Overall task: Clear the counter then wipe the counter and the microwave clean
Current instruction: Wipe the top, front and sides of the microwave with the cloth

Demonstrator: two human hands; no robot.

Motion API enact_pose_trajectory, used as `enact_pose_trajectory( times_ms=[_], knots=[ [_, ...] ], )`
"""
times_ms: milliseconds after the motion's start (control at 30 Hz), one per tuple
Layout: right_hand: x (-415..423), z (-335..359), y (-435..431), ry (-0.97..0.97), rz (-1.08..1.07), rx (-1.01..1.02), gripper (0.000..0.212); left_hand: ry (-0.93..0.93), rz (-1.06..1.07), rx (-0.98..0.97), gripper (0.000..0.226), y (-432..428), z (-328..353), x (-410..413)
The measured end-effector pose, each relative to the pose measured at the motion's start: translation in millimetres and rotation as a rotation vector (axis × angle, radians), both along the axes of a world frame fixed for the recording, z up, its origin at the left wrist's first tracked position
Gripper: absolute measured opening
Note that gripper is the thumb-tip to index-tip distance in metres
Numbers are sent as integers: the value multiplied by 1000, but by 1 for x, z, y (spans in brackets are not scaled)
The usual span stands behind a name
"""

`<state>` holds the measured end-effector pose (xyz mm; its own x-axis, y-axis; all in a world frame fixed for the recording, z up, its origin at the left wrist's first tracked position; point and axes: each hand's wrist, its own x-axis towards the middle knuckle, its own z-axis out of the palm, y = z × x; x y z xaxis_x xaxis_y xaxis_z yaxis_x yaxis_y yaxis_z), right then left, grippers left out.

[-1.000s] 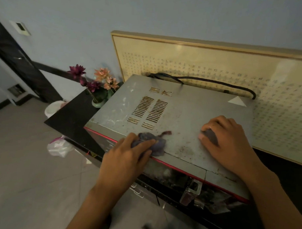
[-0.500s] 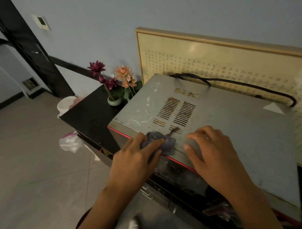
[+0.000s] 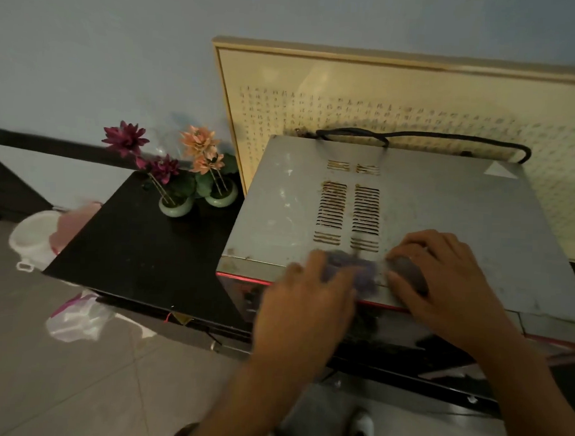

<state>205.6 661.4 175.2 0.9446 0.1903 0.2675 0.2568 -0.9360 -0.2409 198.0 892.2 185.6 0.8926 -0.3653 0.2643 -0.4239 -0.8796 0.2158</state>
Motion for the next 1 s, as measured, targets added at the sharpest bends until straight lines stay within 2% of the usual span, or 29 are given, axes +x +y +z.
enact_pose_trajectory(
  times_ms=[67,200,333,500,600,733,800,933,1000],
  knots=[
    [2,0,-1,-9,5,5,37,9,-73,15,28,-20,0,1],
    [2,-2,-4,-1,18,17,34,24,-20,-28,28,4,0,4],
    [5,-1,-5,-13,28,24,33,51,175,-56,28,59,2,7],
    [6,-2,-6,-22,34,33,34,-48,395,-75,32,88,5,43],
    [9,-3,-7,-21,40,44,33,-39,299,-14,32,67,8,58],
    [11,-4,-9,-20,52,52,35,6,90,9,31,36,5,32],
    [11,-4,-9,-25,60,50,35,34,111,23,34,40,8,30],
    [11,-4,-9,-35,61,51,34,19,344,36,33,37,15,64],
    [10,-5,-10,-39,62,51,35,12,338,28,33,23,14,74]
  ],
)
